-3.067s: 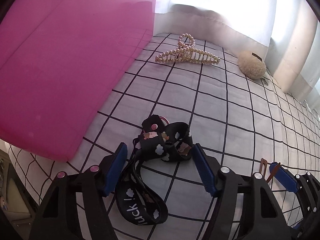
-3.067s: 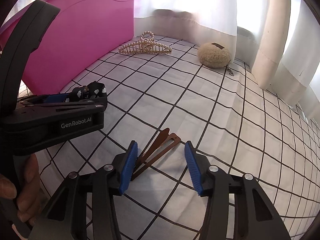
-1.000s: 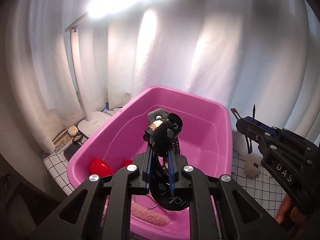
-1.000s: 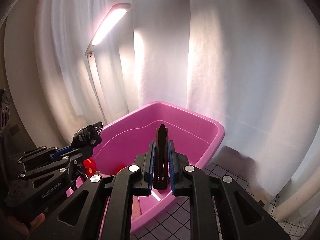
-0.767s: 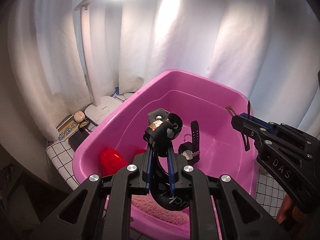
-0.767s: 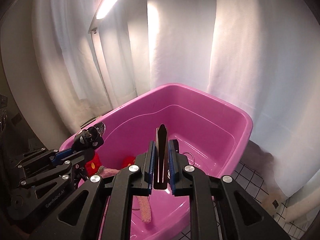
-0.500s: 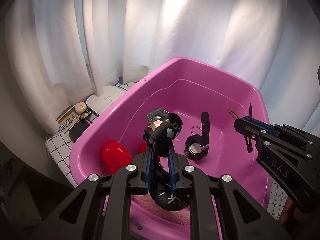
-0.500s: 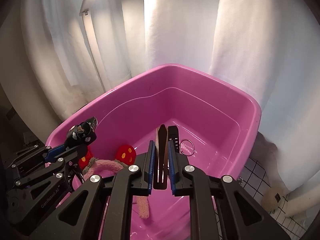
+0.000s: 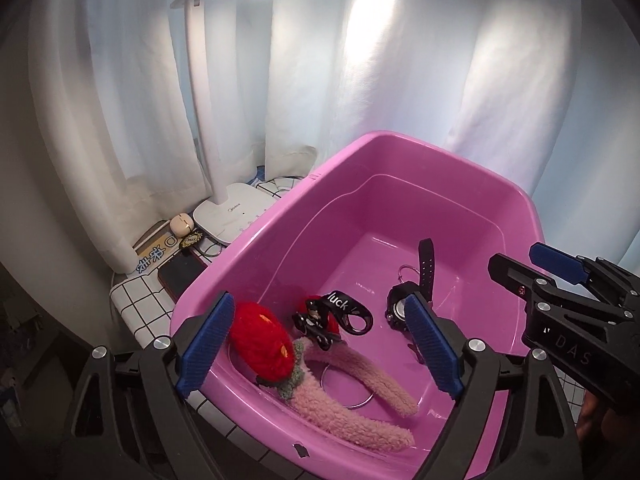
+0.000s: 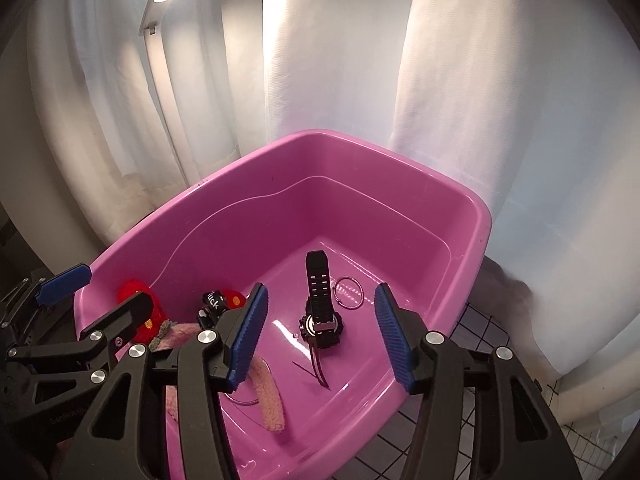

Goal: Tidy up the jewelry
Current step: 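Withdraw both tools from the tub back toward the table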

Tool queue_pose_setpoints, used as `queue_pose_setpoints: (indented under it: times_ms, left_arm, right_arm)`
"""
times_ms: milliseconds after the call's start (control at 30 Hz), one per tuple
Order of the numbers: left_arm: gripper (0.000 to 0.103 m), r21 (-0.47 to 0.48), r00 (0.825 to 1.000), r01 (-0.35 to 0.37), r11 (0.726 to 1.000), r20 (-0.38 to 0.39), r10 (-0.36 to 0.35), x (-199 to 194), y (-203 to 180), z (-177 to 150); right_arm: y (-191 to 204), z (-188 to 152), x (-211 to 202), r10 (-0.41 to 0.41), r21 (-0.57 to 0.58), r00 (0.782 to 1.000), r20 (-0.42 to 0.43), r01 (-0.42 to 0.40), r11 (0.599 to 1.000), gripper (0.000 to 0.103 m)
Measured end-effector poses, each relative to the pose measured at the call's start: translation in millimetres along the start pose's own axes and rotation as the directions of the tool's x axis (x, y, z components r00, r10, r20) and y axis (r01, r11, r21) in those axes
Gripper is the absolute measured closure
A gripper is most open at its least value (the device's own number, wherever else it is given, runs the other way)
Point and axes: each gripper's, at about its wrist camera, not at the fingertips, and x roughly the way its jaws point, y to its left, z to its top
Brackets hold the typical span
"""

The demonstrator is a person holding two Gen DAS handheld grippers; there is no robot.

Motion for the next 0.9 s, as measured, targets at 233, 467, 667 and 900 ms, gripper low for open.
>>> queue_pose_setpoints:
  times_ms: [233, 467, 667, 900]
  left_arm:
    - [0.018, -0.027, 1.000, -0.002, 1.000, 0.006, 0.002, -6.5, 4.7, -1.6]
    - [0.018, -0.031, 1.000, 0.020, 0.999, 0.024, -0.020, -20.7, -1.7, -4.8]
    - [0.018, 0.003, 0.998, 0.047, 0.999, 0.045, -0.047, -36.8, -20.2, -9.8]
    - [0.018, 0.042, 0.993, 0.100, 0.994, 0.061, -0.102, -54.5, -50.2, -16.8]
  right_arm:
    - [-5.4, -4.5, -12.3, -0.002, 0.018, 1.000, 0.024, 0.002, 1.000, 0.050]
    - [-14.5, -13.3, -33.9, 0.019, 0.049, 0.998, 0.062, -0.022, 0.999, 0.050]
    - [-26.3, -31.3, -54.2, 0.028, 0.083, 0.996, 0.083, -0.035, 0.996, 0.050]
    - [-60.3, -63.9, -80.9, -0.012, 0.163, 0.996, 0.089, -0.002, 0.987, 0.050]
